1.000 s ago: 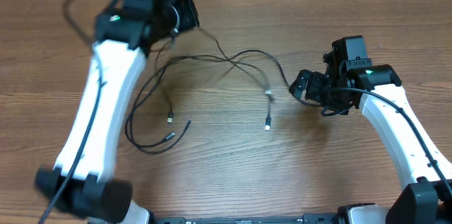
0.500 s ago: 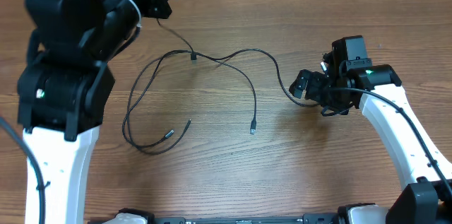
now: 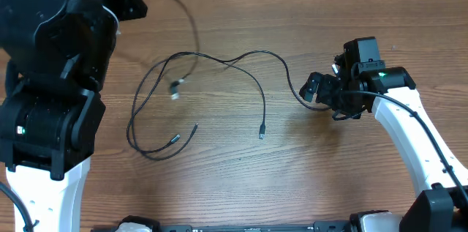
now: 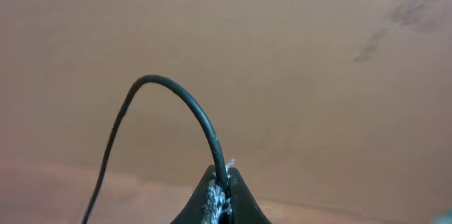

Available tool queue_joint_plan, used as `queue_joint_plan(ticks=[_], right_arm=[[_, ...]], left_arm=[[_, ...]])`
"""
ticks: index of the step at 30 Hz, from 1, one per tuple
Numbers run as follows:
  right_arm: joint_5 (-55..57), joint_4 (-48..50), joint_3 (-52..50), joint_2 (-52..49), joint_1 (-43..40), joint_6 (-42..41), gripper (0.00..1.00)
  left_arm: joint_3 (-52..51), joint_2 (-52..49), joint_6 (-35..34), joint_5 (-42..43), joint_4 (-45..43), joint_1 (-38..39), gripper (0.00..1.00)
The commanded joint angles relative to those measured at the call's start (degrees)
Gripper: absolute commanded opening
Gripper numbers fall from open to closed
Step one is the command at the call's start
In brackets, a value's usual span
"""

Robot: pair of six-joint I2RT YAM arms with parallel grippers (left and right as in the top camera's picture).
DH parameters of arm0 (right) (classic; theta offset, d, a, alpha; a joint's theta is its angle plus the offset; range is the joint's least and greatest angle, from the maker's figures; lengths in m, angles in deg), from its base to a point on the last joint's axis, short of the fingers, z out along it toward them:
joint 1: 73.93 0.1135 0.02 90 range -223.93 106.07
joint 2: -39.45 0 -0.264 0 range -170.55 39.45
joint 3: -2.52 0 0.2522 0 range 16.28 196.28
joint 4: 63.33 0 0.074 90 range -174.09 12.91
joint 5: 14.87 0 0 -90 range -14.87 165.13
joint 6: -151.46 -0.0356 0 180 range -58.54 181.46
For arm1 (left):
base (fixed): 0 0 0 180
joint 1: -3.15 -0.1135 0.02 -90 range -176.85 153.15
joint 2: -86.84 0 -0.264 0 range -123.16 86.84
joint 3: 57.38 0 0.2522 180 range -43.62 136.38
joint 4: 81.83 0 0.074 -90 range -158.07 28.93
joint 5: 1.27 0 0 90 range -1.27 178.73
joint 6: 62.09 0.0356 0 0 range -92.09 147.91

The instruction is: Untangle cables

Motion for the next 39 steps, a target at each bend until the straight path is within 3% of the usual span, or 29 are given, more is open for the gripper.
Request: queue_joint_plan(ticks=[1,5,11,29,39], right_arm=[[-0.4,0.3,0.8,1.6,-0.1,0.1,1.00],[-0.5,0.2,0.8,1.6,-0.1,0.1,1.00],[-0.4,-0.1,0.8,1.6,-0.1,0.1,1.00],[-0.2,0.0,0.8,1.6,-0.1,0.1,1.00],[-0.3,0.0,0.8,1.6,-0.1,0.1,1.00]], left_arm=[[0.5,-0.5,-1.8,-11.6,3.3,-0.2,0.04],[0.5,-2.4,-4.8,-18.1,7.7,-2.2,0.04],[0.5,-6.1,-6.7,-18.1,11.5,-10.9,0.04],[0.5,-12.3,-6.7,-14.3,14.0,-37.0,0.04],[0.4,-13.1,-6.7,-7.0,14.1,-42.4,0.04]])
